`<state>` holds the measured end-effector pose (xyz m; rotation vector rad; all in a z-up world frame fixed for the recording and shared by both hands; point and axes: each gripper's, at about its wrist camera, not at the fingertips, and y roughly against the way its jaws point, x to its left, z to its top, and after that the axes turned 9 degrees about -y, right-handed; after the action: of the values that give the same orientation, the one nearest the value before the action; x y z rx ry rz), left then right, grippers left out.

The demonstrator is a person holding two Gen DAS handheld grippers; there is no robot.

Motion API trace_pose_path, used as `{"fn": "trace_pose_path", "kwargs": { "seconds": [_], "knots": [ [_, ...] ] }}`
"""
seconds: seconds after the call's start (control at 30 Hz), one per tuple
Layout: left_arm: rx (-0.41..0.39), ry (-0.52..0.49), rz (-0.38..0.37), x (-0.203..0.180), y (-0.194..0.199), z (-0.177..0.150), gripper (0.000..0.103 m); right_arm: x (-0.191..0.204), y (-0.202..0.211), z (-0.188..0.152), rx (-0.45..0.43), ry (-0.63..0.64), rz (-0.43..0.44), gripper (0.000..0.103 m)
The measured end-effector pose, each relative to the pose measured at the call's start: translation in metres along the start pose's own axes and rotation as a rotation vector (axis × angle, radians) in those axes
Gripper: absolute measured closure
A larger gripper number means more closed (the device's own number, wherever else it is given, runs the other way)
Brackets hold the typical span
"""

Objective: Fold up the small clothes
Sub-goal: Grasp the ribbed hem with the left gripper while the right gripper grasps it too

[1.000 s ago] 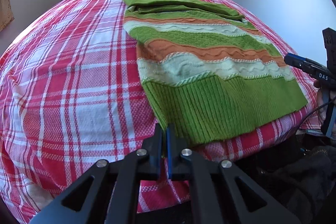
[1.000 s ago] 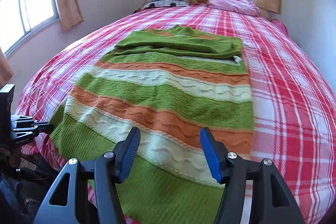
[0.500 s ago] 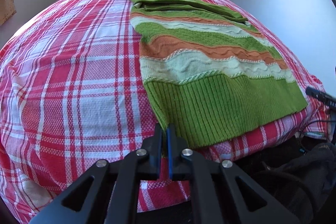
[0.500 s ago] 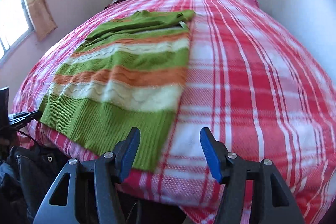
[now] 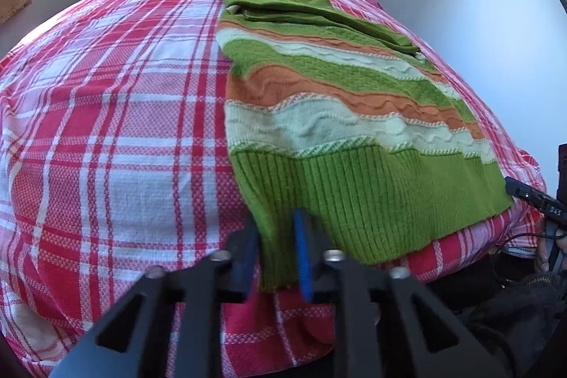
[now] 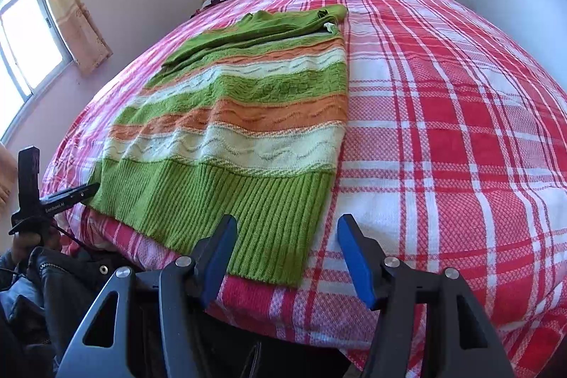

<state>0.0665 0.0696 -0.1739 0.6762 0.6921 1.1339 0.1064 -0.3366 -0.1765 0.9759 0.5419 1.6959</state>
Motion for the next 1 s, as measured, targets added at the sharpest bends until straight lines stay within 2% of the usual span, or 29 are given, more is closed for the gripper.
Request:
{"fn": "trace_pose_path", "kwargs": {
  "seconds": [0.03, 0.13, 0.2, 0.23, 0.27, 0.43, 0.53, 0.63, 0.83, 1.0],
  "knots": [
    [-0.003, -0.001, -0.001, 0.0, 0.001, 0.0, 0.092, 0.002, -0.001, -0.001, 0.002, 0.018, 0.0, 0.047],
    [-0.015, 0.004, -0.013, 0.002, 0.005, -0.001, 0.096, 0.004, -0.003, -0.001, 0.022, 0.021, 0.02, 0.07],
    [-0.024, 0.017, -0.032, 0.006, 0.009, -0.001, 0.097, 0.001, -0.003, -0.001, 0.031, 0.004, 0.044, 0.077],
    [-0.03, 0.023, -0.04, 0.007, 0.01, -0.001, 0.097, -0.001, -0.004, -0.002, 0.037, -0.002, 0.05, 0.091],
    [-0.036, 0.027, -0.047, 0.008, 0.011, 0.0, 0.098, -0.003, -0.004, -0.002, 0.04, -0.012, 0.063, 0.096],
    [-0.092, 0.084, -0.122, 0.018, 0.023, 0.004, 0.098, -0.017, 0.017, 0.006, -0.02, -0.086, 0.178, 0.098],
    [-0.148, 0.14, -0.177, 0.026, 0.035, 0.008, 0.098, -0.03, 0.037, 0.012, -0.09, -0.148, 0.25, 0.099],
    [-0.223, 0.14, -0.199, 0.027, 0.049, 0.011, 0.098, -0.035, 0.051, 0.017, -0.15, -0.178, 0.3, 0.099],
    [-0.262, 0.091, -0.2, 0.021, 0.061, 0.018, 0.098, -0.03, 0.049, 0.019, -0.15, -0.173, 0.298, 0.099],
    [-0.293, 0.092, -0.203, 0.028, 0.063, 0.034, 0.098, -0.031, 0.054, 0.036, -0.185, -0.179, 0.31, 0.099]
  ]
}}
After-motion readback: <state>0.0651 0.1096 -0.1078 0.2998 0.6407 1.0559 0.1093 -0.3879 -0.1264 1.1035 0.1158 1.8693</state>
